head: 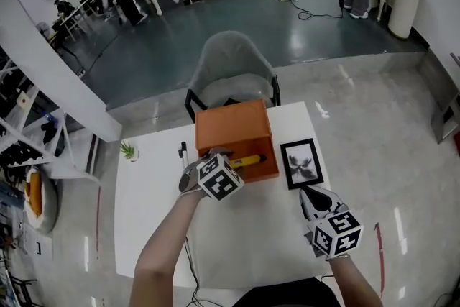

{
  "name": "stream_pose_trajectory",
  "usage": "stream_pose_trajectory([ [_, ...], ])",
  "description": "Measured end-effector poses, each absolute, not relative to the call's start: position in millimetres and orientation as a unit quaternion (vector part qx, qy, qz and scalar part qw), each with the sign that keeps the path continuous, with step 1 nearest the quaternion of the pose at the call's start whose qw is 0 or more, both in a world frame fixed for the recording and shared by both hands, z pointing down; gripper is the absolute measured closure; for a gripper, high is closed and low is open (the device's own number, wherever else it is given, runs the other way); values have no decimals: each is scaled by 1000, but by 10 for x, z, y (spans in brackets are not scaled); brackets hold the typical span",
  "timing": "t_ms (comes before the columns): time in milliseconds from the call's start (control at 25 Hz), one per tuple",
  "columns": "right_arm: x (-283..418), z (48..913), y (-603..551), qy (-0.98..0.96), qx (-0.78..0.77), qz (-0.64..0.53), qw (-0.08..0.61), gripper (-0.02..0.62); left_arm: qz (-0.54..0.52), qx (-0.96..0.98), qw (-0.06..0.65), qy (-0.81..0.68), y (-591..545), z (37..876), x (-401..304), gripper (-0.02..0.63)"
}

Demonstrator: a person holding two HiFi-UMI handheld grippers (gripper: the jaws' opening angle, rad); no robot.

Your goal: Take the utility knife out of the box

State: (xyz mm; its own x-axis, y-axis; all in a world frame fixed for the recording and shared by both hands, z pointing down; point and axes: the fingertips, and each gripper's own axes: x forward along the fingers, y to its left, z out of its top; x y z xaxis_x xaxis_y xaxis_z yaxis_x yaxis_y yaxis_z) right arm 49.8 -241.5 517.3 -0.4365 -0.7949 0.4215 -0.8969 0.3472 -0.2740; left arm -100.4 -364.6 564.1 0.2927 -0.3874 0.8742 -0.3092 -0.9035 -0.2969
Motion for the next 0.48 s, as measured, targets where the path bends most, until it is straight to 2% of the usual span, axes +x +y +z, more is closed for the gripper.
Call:
stream_pose_trajectory([
  [480, 591, 5271, -2452, -803, 530, 250, 110, 595, -626, -769, 74, 111, -3665, 5970, -840, 417],
])
